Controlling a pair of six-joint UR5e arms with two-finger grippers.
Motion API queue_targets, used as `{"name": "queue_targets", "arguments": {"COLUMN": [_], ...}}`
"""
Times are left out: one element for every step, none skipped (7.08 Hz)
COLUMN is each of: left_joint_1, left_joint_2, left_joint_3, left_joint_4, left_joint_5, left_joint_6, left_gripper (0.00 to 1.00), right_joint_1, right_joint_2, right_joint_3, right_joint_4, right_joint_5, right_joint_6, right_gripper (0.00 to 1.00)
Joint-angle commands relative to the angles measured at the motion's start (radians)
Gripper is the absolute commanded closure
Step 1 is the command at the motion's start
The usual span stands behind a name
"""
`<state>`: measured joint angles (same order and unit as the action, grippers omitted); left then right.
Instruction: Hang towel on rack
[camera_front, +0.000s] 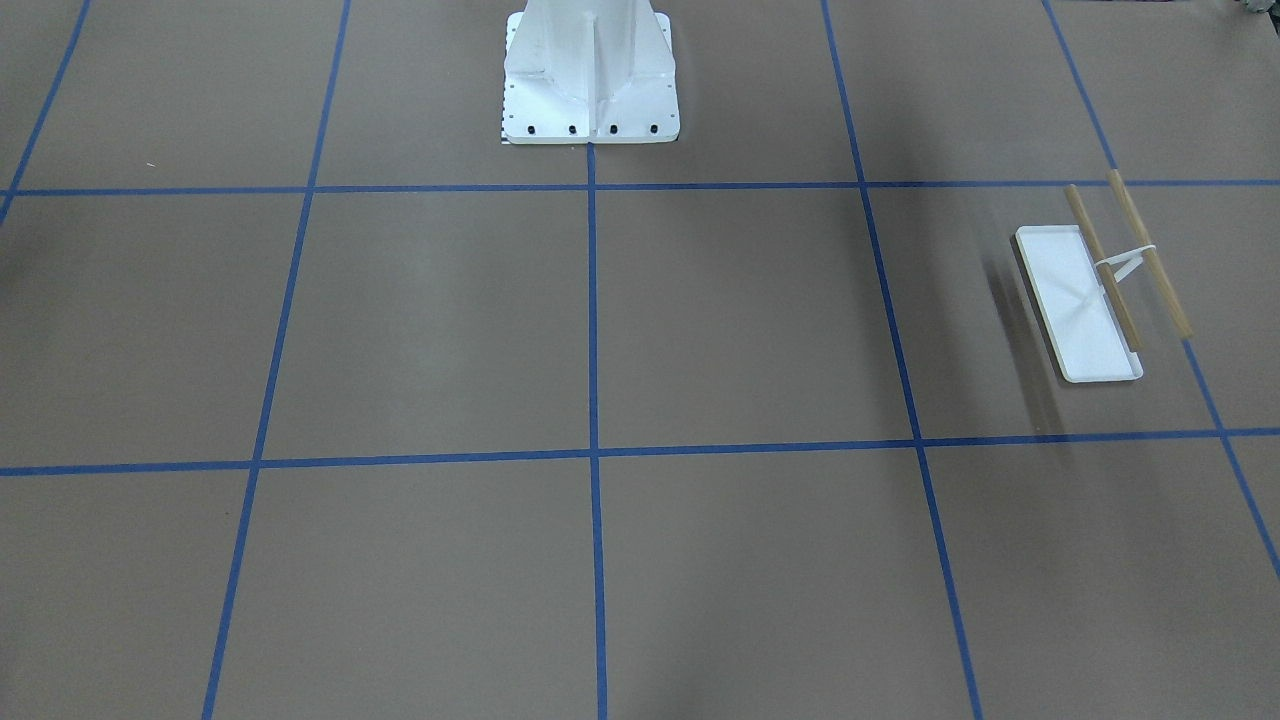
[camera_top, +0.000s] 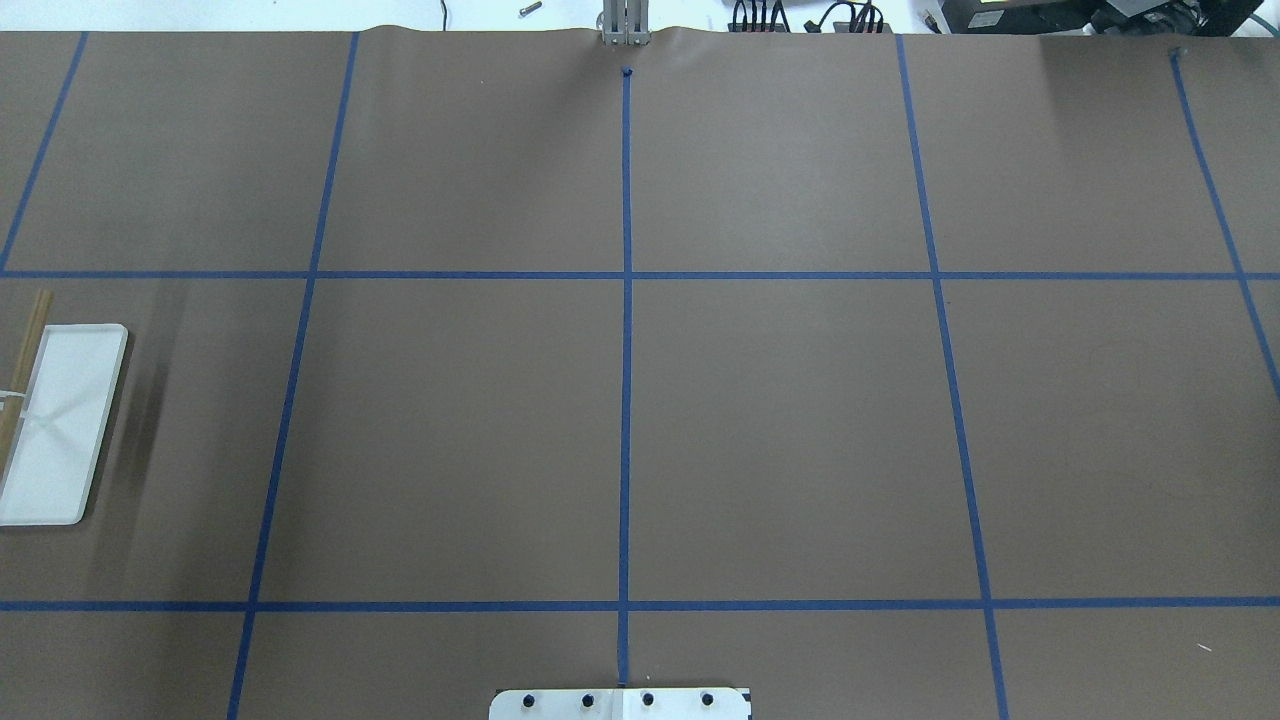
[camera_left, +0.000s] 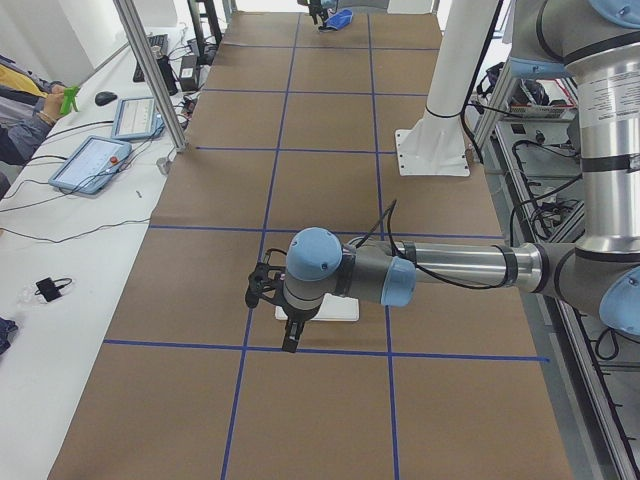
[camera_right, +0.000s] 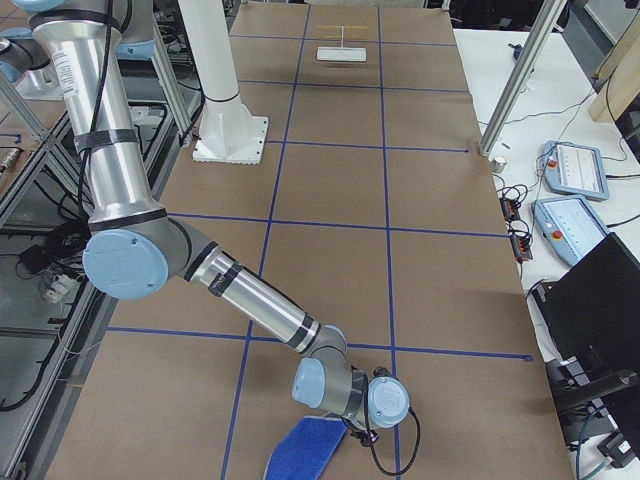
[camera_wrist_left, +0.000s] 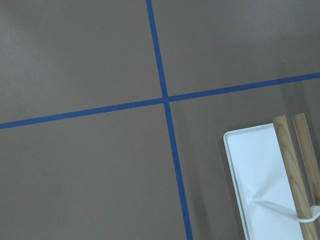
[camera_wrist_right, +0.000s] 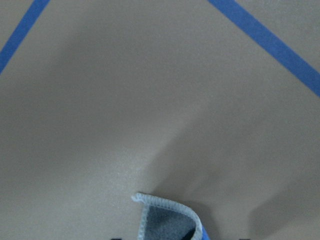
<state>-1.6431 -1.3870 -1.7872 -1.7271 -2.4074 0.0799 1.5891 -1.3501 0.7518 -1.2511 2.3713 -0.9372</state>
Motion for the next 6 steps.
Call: {"name": "queue_targets", "arguments": {"left_joint_1": [0.0,-0.001,-0.001,0.0,0.0,0.0], "left_joint_2": [0.0,0.0,0.0,0.0,0.0,0.0], "left_joint_3": [0.0,0.0,0.0,0.0,0.0,-0.001], "left_joint_4": [0.0,0.0,0.0,0.0,0.0,0.0], "left_joint_5": [0.001,0.001,0.001,0.001,0.001,0.001], "left_joint_6": [0.0,0.0,0.0,0.0,0.0,0.0], "left_gripper": [0.02,0.02,0.02,0.02,0.02,0.02], "right_joint_1": [-0.006,-0.026,-0.028,-0.028,-0.026,-0.021], "right_joint_2": [0.005,0.009,0.008,0.006,0.005,0.005], "right_joint_3": [-0.003,-0.005,-0.008,-0.008,-0.008,-0.009], "right_joint_4": [-0.001,-0.001,0.001,-0.001,-0.001,0.001], "right_joint_5": [-0.021,-0.023,-0.027,-0.03,-0.032,-0.052], "right_joint_6": [-0.015,-0.011,-0.012,-0.014,-0.015,-0.017], "right_gripper": [0.23,0.23,0.23,0.23,0.35,0.48]}}
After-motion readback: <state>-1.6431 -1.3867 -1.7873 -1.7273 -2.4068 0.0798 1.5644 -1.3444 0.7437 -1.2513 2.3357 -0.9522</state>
